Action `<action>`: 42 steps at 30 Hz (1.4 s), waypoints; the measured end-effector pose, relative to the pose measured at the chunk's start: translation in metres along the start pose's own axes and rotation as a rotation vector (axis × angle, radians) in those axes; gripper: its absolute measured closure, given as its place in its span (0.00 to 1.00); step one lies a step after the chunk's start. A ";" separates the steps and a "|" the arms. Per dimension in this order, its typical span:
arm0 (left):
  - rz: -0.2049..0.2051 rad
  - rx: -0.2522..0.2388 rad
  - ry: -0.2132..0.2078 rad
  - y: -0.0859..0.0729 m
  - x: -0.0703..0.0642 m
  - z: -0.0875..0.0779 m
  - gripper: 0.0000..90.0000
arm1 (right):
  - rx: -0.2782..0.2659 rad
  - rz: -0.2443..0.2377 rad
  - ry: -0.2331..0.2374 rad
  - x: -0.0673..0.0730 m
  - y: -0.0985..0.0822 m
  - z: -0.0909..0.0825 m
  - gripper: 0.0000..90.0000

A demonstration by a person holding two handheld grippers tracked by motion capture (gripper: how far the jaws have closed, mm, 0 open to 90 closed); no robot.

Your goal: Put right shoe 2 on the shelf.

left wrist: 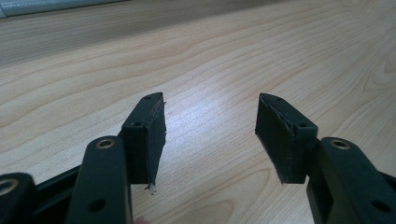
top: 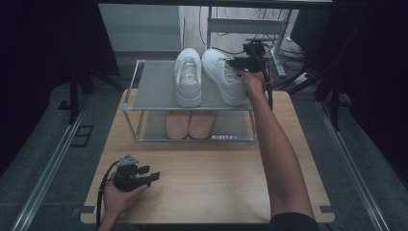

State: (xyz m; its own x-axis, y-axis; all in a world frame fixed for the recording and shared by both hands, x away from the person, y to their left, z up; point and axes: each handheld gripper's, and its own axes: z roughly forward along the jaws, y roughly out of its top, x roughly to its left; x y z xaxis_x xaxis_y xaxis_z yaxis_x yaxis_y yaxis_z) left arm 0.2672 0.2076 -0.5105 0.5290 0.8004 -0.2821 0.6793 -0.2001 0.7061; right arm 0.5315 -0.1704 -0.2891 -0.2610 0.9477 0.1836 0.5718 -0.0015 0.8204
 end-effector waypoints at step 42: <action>0.017 0.003 0.006 -0.002 -0.006 -0.001 0.48 | 0.020 -0.148 0.073 -0.051 -0.082 -0.043 0.99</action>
State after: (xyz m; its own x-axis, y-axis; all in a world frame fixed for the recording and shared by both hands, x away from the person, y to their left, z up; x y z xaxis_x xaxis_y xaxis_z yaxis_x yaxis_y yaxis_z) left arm 0.2623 0.2033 -0.5092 0.5374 0.8001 -0.2665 0.6720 -0.2154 0.7085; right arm 0.4642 -0.2328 -0.3424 -0.3989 0.9114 0.1007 0.5383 0.1439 0.8304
